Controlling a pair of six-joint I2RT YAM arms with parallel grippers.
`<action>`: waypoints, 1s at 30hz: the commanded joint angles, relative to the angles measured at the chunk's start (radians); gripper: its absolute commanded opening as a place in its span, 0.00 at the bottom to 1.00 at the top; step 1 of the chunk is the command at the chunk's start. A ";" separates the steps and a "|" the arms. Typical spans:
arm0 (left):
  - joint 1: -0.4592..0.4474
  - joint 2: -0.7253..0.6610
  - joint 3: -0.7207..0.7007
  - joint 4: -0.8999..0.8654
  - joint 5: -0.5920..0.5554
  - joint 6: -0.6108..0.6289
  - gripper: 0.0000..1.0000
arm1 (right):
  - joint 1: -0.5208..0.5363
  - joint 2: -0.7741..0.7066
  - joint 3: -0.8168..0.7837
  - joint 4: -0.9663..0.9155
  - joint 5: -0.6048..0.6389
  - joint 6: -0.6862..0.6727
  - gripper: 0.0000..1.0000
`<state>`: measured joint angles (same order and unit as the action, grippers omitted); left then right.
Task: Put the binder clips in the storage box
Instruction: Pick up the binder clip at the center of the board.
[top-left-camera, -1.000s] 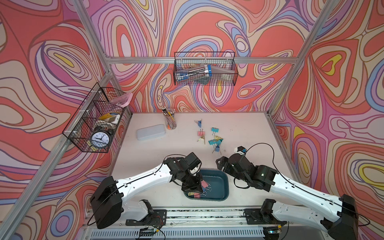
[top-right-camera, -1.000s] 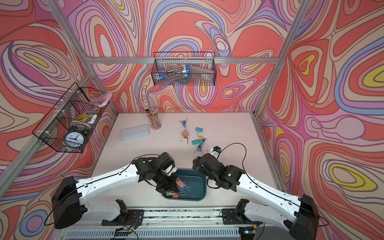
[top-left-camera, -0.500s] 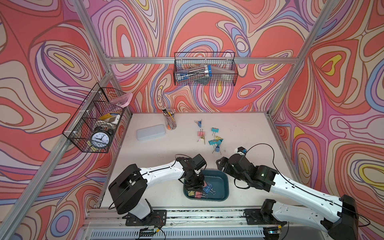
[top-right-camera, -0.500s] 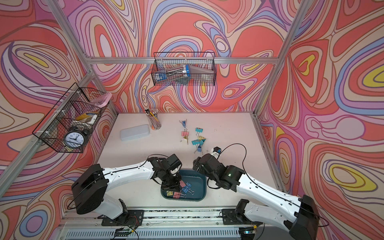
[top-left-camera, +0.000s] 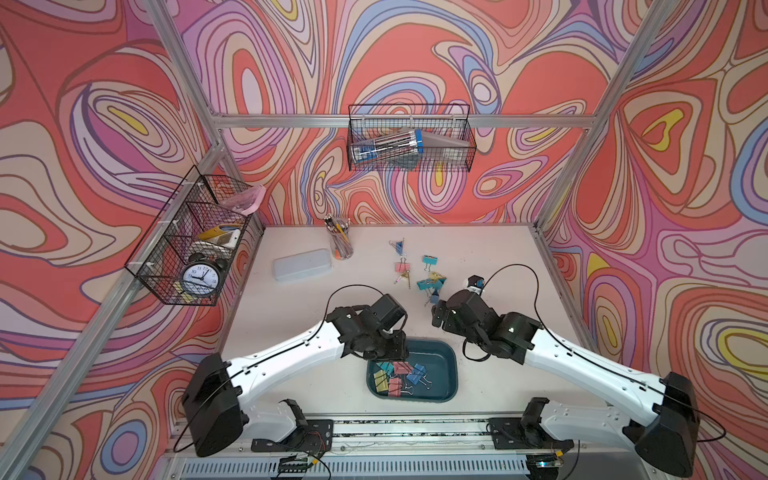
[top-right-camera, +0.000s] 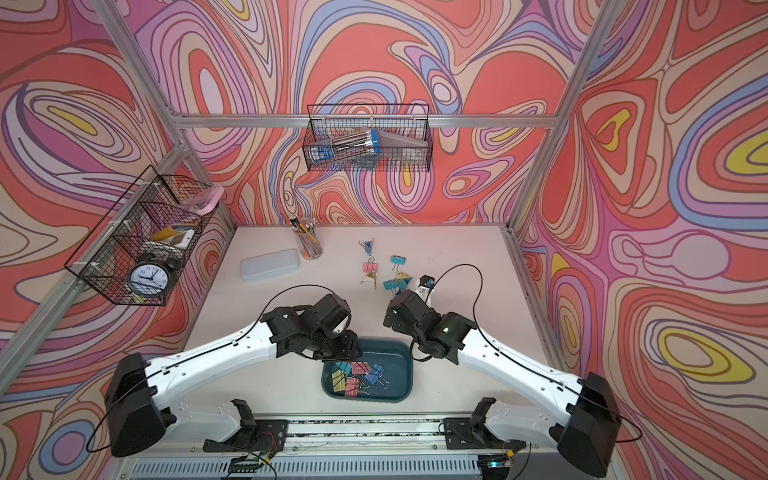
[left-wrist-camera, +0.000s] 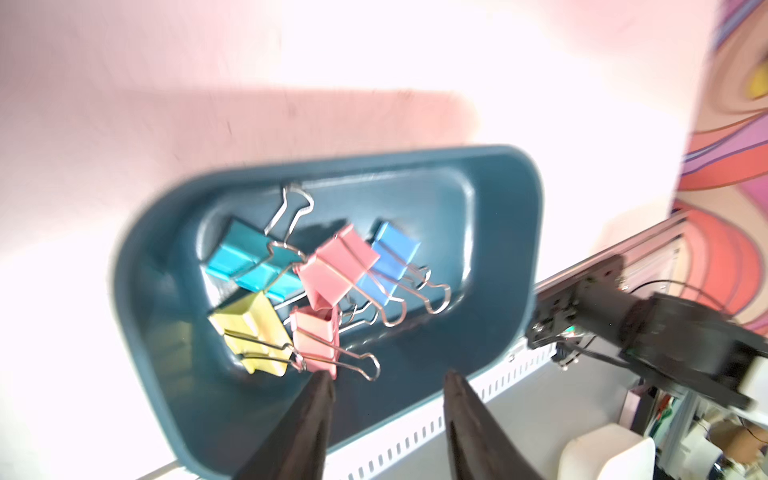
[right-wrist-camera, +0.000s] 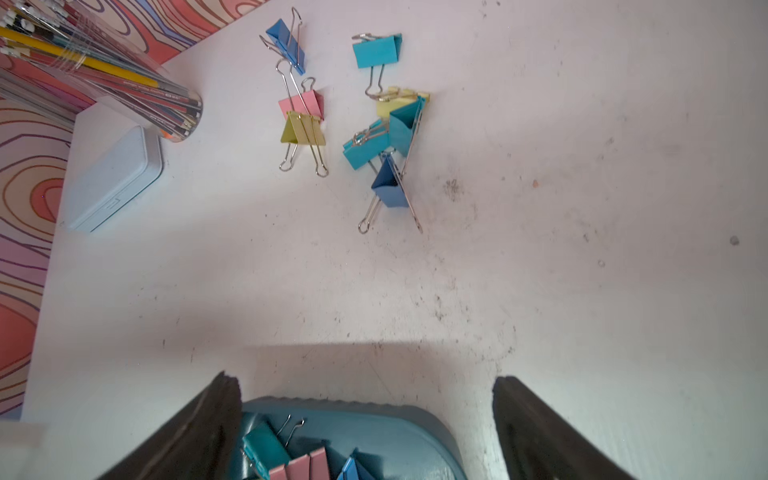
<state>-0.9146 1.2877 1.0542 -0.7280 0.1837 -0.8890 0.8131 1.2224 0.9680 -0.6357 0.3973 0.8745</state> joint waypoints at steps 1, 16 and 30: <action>0.006 -0.082 0.023 -0.068 -0.148 0.095 0.58 | -0.045 0.104 0.064 0.024 0.029 -0.205 0.96; 0.005 -0.409 -0.136 -0.025 -0.303 0.170 0.79 | -0.220 0.537 0.222 0.062 -0.142 -0.448 0.46; 0.006 -0.386 -0.136 -0.010 -0.274 0.188 0.99 | -0.241 0.678 0.303 0.053 -0.140 -0.544 0.04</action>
<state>-0.9146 0.8997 0.9226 -0.7456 -0.0891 -0.7136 0.5766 1.9114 1.2446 -0.5777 0.2638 0.3553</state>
